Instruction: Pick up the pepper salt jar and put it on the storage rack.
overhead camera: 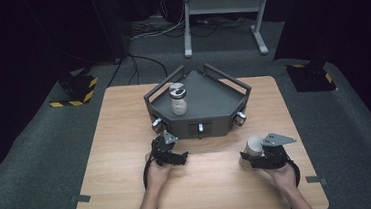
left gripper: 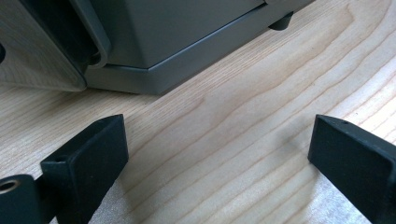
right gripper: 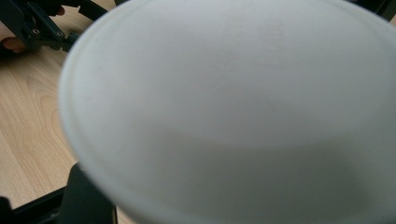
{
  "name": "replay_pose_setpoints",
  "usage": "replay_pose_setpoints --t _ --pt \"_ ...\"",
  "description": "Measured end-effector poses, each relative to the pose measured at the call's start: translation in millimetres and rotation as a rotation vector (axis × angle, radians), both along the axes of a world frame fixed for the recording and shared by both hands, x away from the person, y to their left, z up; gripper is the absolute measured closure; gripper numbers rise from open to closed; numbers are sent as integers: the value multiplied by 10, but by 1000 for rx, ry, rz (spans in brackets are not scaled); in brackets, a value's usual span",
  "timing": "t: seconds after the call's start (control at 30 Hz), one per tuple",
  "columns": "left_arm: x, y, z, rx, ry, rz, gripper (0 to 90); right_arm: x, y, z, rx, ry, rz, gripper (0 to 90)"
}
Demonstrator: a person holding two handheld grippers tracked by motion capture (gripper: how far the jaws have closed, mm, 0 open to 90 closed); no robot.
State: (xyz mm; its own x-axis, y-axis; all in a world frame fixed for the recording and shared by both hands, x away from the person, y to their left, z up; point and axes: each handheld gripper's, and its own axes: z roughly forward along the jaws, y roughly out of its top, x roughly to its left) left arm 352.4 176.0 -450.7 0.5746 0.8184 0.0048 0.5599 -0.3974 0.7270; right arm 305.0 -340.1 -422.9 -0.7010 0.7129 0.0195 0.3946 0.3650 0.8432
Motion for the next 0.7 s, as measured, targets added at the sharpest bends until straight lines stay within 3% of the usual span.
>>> replay_pose_setpoints --t 0.7 --pt "0 0 1 1 0 0 48 8 -37 74 -4 -4 -9 332"
